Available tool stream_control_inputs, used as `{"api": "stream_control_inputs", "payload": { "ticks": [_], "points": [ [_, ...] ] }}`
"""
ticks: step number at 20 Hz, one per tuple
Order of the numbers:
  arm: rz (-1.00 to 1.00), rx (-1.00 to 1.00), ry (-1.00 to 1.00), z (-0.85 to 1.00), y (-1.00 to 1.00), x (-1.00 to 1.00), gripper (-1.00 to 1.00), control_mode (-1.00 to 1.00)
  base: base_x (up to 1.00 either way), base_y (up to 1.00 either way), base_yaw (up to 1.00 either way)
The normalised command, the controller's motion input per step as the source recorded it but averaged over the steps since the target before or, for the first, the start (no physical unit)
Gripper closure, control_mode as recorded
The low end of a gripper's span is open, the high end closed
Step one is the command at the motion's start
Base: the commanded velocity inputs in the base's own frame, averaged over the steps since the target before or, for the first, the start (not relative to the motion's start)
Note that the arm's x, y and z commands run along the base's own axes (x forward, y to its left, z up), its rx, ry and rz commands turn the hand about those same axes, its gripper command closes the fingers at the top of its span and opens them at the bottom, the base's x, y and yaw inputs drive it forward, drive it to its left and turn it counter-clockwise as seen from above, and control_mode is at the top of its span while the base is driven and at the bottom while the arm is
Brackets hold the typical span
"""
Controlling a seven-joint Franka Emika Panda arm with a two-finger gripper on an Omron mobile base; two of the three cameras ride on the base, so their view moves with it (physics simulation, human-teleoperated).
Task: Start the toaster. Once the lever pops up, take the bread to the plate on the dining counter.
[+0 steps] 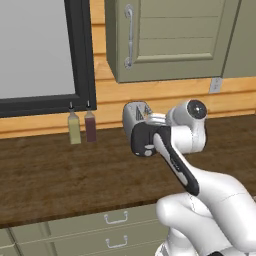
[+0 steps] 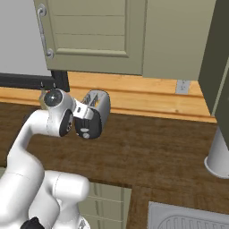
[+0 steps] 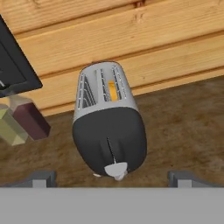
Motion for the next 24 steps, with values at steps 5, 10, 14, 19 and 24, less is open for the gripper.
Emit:
{"api": "stream_control_inputs", "payload": {
  "ticks": [5, 10, 14, 19, 24],
  "points": [
    [0.0, 0.0, 0.0, 1.0, 0.0, -0.16, -1.0, -1.0, 0.0, 0.0, 0.0],
    [0.0, -0.05, -0.04, 0.45, 0.0, -0.23, -1.0, -1.0, 0.0, 0.0, 0.0],
    [0.0, 0.0, -0.01, 0.0, 0.0, -0.04, -1.0, -1.0, 0.0, 0.0, 0.0],
    [0.0, 0.0, 0.0, 0.0, 0.0, 0.0, -1.0, -1.0, 0.0, 0.0, 0.0],
    [0.0, 0.0, 0.0, 0.0, 0.0, 0.0, -1.0, -1.0, 0.0, 0.0, 0.0]
  ]
}}
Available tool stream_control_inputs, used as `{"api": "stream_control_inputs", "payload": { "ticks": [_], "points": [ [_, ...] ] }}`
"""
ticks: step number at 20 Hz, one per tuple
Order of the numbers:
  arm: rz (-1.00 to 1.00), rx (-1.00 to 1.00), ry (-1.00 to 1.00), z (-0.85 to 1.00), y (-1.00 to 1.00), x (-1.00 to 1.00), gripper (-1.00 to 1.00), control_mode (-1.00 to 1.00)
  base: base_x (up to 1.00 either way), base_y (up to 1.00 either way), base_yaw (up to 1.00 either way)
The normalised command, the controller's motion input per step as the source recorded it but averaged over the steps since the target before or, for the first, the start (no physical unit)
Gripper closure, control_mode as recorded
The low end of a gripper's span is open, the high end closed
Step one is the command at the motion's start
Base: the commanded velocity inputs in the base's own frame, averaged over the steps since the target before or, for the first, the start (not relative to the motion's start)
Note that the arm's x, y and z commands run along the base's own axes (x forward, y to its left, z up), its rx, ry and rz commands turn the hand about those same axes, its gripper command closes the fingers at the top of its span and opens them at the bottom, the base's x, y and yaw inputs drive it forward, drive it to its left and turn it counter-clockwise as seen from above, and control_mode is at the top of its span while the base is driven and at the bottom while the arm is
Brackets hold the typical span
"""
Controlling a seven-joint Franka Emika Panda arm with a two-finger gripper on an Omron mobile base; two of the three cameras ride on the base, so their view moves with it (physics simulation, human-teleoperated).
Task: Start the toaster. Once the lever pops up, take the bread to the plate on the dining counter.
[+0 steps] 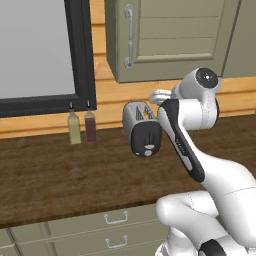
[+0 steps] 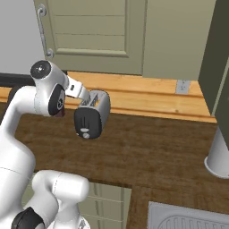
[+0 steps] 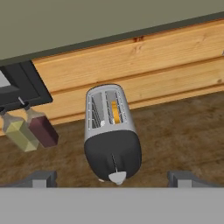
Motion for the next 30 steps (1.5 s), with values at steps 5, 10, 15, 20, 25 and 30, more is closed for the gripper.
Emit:
{"api": "stream_control_inputs", "payload": {
  "ticks": [5, 10, 15, 20, 25, 30],
  "points": [
    [0.0, 0.0, 0.0, 0.0, 0.0, 0.0, -1.0, -1.0, 0.0, 0.0, 0.0],
    [0.0, 0.0, 0.0, 0.0, 0.0, 0.0, -1.0, -1.0, 0.0, 0.0, 0.0],
    [0.0, 0.0, 0.0, 0.0, 0.0, 0.0, -1.0, -1.0, 0.0, 0.0, 0.0],
    [0.0, 0.0, 0.0, 0.0, 0.0, 0.0, -1.0, -1.0, 0.0, 0.0, 0.0],
    [0.0, 0.0, 0.0, 0.0, 0.0, 0.0, -1.0, -1.0, 0.0, 0.0, 0.0],
    [0.0, 0.0, 0.0, 0.0, 0.0, 0.0, -1.0, -1.0, 0.0, 0.0, 0.0]
  ]
}}
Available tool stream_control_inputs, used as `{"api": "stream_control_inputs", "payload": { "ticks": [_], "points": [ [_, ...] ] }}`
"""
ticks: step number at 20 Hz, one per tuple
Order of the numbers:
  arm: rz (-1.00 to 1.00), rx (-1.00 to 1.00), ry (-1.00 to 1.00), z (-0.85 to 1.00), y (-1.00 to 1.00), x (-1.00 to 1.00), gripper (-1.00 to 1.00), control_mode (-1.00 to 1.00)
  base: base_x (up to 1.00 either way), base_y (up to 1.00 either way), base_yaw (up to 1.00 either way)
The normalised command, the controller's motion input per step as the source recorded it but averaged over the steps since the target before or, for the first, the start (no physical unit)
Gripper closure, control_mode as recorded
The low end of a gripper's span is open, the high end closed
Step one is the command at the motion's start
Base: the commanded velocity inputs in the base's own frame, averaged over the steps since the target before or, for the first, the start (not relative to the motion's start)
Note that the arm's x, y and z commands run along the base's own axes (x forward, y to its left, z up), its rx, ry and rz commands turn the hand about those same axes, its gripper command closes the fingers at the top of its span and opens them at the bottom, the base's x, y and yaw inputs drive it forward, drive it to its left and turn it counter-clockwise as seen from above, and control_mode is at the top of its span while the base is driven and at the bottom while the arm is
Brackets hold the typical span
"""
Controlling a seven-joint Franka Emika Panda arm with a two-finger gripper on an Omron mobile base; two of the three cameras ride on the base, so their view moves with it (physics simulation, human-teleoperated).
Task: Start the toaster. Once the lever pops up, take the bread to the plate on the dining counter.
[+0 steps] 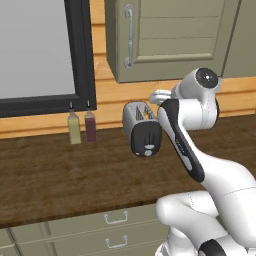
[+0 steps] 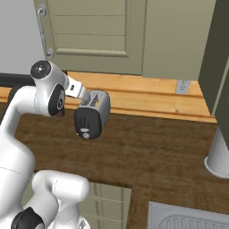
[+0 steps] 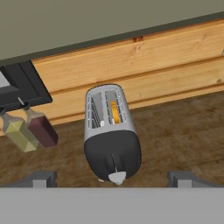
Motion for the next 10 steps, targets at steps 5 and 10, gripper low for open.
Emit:
{"api": "stream_control_inputs", "payload": {
  "ticks": [5, 10],
  "points": [
    [0.0, 0.0, 0.0, 0.0, 0.0, 0.0, -1.0, -1.0, 0.0, 0.0, 0.0],
    [0.0, 0.0, 0.0, 0.0, 0.0, 0.0, -1.0, -1.0, 0.0, 0.0, 0.0]
  ]
}}
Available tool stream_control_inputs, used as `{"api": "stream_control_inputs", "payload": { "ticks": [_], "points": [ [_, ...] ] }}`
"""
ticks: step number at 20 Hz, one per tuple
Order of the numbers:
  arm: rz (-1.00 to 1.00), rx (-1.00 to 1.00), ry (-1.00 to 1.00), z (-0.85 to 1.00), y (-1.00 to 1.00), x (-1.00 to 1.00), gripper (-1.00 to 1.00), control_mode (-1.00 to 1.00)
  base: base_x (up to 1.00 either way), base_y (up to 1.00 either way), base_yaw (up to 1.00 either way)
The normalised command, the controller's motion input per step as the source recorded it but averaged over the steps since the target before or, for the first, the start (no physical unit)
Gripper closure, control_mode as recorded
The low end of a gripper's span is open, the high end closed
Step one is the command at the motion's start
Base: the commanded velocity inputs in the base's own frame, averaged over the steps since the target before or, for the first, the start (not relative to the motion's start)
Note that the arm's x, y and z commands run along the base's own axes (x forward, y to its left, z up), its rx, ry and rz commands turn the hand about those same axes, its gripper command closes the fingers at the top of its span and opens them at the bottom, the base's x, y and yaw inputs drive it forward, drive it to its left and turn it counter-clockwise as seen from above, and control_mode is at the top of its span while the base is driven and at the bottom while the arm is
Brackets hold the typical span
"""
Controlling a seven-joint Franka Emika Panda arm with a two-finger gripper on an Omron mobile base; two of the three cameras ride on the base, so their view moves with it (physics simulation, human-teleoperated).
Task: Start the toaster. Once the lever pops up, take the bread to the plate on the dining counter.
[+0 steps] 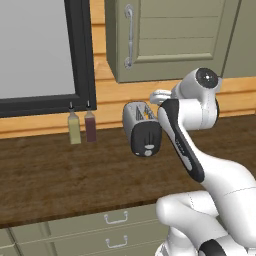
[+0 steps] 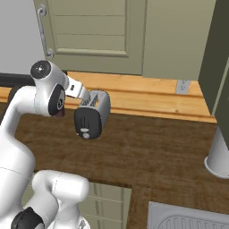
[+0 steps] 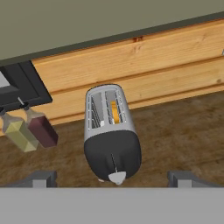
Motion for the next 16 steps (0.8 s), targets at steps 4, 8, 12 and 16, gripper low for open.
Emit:
{"api": "stream_control_inputs", "payload": {
  "ticks": [4, 8, 12, 16],
  "points": [
    [0.0, 0.0, 0.0, 0.0, 0.0, 0.0, -1.0, -1.0, 0.0, 0.0, 0.0],
    [0.0, 0.0, 0.0, 0.0, 0.0, 0.0, -1.0, -1.0, 0.0, 0.0, 0.0],
    [0.0, 0.0, 0.0, 0.0, 0.0, 0.0, -1.0, -1.0, 0.0, 0.0, 0.0],
    [0.0, 0.0, 0.0, 0.0, 0.0, 0.0, -1.0, -1.0, 0.0, 0.0, 0.0]
  ]
}}
